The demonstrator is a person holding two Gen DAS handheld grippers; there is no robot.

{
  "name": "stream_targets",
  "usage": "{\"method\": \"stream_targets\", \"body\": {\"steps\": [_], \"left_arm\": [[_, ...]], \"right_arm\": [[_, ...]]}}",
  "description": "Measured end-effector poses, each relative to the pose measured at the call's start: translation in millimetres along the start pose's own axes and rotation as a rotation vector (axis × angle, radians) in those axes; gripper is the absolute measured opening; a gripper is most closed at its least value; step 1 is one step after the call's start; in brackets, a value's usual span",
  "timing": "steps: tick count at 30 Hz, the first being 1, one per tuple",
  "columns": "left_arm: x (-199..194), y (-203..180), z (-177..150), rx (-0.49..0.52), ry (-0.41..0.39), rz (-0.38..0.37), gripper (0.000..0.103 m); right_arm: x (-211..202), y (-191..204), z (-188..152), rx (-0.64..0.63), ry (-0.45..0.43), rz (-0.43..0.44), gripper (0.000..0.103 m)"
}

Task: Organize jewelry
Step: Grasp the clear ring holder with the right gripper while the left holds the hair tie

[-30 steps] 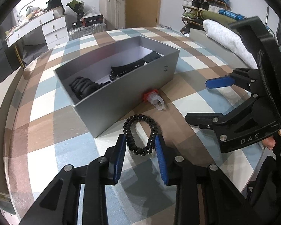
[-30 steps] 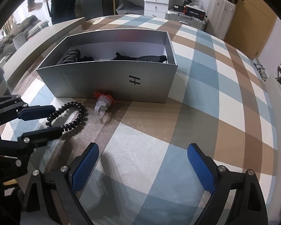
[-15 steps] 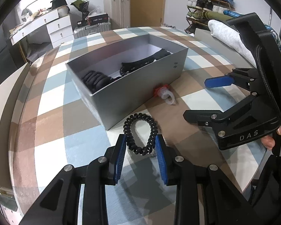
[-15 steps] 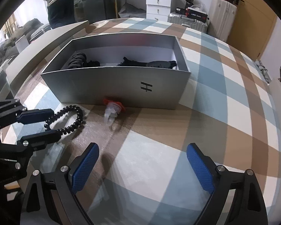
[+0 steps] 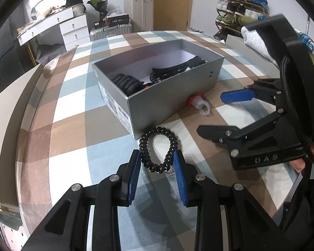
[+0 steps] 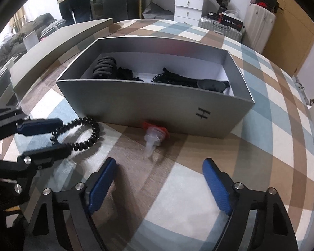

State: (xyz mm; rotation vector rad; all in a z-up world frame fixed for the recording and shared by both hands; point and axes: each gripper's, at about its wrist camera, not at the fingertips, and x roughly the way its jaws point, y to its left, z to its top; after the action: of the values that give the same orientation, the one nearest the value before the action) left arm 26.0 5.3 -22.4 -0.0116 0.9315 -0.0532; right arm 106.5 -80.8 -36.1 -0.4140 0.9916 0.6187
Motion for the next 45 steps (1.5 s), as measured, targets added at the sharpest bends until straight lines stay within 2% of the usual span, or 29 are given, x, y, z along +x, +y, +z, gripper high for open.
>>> {"method": "stream_targets", "body": {"steps": [9,17,19,21,22,37,45], "left_arm": [[0,9,2,-0.016,-0.002,0.009,0.026],[2,13,1,-0.020,0.005,0.007,0.026],[3,14,1,-0.022,0.005,0.009,0.026],[3,16,1,-0.028,0.006,0.008,0.026],[3,16,1,-0.031,0.006,0.006,0.026],[0,15,1,-0.037,-0.001,-0.006,0.027],[-6,11,2,-0.023,-0.021,-0.016,0.027]], "right_arm": [[4,9,11,-0.003,-0.019,0.032,0.054],[6,11,14,-0.003,-0.042,0.042,0.047],[7,9,16,0.008,-0.050,0.040,0.037],[6,7,16,0.018,-0.053,0.030,0.019],[5,6,15,0.020,-0.054,0.036,0.017],[-23,-3,-7,0.042,-0.111,0.058,0.017],[-33,-2,-6,0.036,-0.132,0.058,0.017]]}}
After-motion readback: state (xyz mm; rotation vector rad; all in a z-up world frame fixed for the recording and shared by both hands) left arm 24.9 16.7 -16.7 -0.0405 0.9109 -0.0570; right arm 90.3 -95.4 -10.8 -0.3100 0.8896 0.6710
